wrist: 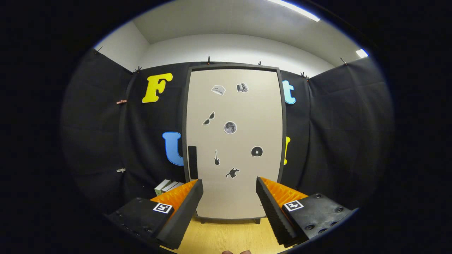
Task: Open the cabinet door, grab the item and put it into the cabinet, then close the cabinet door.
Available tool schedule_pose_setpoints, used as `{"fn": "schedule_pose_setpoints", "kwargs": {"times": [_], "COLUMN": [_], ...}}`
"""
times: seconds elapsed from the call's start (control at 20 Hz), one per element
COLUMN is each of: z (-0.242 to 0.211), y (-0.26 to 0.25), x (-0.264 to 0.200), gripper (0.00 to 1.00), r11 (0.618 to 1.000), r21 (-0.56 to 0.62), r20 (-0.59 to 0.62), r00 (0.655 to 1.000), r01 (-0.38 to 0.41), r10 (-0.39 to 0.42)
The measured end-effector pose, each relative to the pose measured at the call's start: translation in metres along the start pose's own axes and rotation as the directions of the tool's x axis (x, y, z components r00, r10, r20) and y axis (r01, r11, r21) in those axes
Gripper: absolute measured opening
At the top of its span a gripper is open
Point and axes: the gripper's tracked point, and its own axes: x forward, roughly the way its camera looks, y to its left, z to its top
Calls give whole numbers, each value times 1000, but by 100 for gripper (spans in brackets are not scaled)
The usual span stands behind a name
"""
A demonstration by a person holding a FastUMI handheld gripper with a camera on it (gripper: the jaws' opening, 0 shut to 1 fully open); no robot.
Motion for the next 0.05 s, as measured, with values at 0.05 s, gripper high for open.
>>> {"fn": "schedule_pose_setpoints", "kwargs": {"times": [0.05], "z": [0], "y": [-1], "x": [1], "gripper": [98], "r11": [1000], "r21": [2], "r20": [0], "r00": [1000], "r01": [-3], "r10": [3]}}
